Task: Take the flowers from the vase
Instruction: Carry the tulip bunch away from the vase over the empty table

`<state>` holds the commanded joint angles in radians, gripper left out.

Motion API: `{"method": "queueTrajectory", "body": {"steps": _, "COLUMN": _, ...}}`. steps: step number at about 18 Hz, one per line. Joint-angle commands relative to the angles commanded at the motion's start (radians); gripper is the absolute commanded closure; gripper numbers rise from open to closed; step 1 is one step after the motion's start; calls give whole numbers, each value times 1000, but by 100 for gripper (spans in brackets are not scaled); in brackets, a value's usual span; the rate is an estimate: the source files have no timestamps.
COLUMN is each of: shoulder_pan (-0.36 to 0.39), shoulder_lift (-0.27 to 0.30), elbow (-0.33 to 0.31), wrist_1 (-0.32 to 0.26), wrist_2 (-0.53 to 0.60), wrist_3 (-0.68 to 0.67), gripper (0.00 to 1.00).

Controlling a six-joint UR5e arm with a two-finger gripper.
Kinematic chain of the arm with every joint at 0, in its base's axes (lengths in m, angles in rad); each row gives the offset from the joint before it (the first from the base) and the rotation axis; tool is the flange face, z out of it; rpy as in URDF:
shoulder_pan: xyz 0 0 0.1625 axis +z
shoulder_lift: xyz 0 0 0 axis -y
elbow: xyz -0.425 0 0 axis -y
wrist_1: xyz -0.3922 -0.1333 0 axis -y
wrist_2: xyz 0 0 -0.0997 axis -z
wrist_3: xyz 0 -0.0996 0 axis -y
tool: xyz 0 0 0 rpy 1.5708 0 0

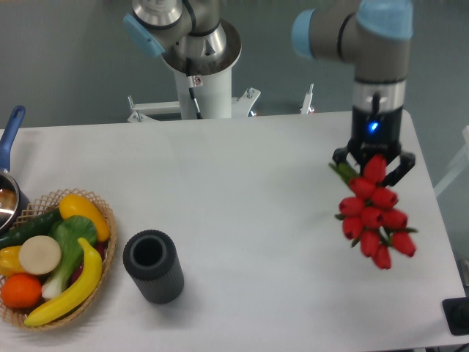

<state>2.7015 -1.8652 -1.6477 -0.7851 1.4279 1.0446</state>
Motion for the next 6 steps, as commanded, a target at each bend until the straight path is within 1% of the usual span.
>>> {"method": "queueTrajectory", "body": {"steps": 3, "shoulder_pan": -17, "shoulder_lift": -28, "elbow": 75, "wrist_1": -144, "wrist_2": 54, "wrist_3": 0, "gripper": 91}}
{"method": "queueTrajectory", "body": {"steps": 4, "shoulder_pan": -23, "shoulder_lift": -32, "elbow": 91, "wrist_1": -167, "wrist_2": 59, "wrist_3": -2, "gripper": 91}}
{"method": "queueTrajectory", "body": {"steps": 6, "shoulder_pan": -26, "shoulder_lift": -34, "elbow": 88, "wrist_1": -177, "wrist_2": 80, "wrist_3": -3, "gripper": 91}}
